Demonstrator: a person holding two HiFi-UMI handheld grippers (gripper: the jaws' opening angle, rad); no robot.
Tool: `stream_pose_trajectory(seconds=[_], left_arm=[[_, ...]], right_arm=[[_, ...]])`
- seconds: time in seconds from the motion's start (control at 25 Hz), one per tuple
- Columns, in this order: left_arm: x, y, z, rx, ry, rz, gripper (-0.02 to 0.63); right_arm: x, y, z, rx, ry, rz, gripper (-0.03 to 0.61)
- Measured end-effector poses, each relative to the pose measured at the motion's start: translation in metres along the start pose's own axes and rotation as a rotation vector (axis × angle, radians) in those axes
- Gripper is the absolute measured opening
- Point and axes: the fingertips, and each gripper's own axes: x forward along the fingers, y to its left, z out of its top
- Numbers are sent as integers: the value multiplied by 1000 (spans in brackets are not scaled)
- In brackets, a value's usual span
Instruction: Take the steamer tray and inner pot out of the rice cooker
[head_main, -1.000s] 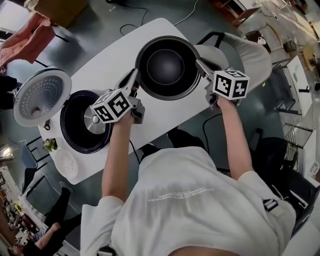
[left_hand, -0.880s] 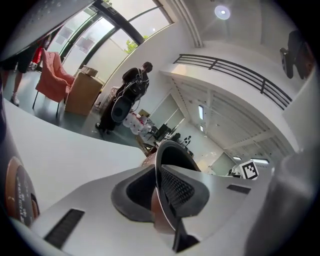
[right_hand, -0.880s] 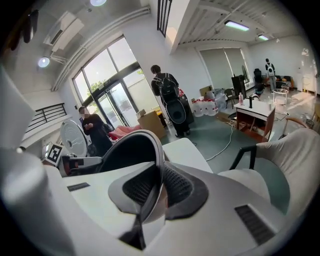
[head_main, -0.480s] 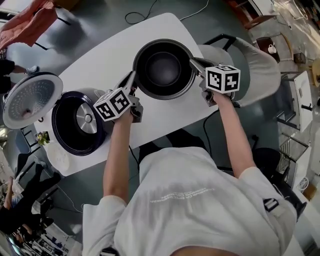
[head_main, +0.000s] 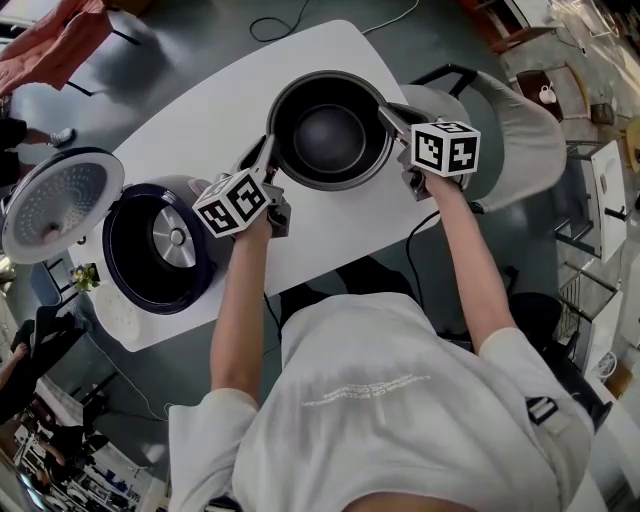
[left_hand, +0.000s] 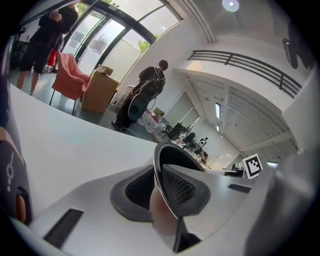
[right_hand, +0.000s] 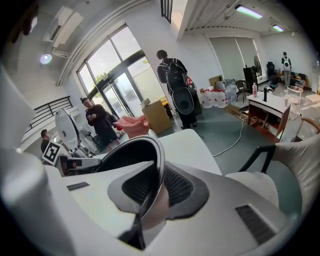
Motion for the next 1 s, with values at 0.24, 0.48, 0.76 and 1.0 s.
stream_pose_trajectory(seconds=[0.24, 0.48, 0.76, 1.0], left_arm=[[3, -2, -1, 71, 45, 13, 77], [-9, -9, 1, 95, 47, 20, 135], [-41, -29, 20, 143, -5, -46, 127], [-79, -56, 46, 178, -72, -167, 69]], right_arm=[[-1, -3, 0, -46, 5, -36, 86], [-15, -5, 0, -113, -19, -94, 173], [-59, 10, 15, -128, -141, -183, 129], [-91, 57, 40, -173, -260, -196, 106]])
